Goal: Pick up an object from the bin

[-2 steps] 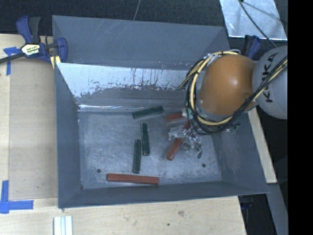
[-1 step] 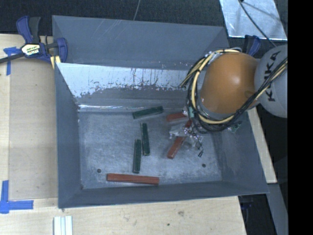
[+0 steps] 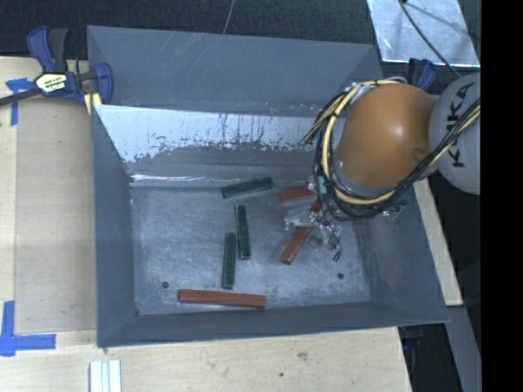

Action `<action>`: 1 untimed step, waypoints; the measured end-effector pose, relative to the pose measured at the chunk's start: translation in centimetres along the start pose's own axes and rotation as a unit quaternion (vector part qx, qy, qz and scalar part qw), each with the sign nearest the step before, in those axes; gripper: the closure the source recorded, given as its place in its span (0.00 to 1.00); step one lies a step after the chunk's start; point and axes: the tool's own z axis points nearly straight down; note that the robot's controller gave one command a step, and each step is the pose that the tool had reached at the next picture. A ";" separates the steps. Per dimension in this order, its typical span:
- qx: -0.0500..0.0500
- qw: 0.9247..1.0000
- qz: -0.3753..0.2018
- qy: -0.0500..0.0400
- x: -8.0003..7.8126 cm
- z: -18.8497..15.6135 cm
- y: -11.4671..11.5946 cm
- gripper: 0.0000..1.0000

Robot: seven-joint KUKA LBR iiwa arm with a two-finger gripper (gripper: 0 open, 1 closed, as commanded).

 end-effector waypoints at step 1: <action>-0.002 1.000 0.000 0.001 0.0 -1.4 0.1 1.00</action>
Offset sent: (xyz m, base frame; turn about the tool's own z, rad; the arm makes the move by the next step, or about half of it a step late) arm 0.0000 -0.0001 0.0037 0.0000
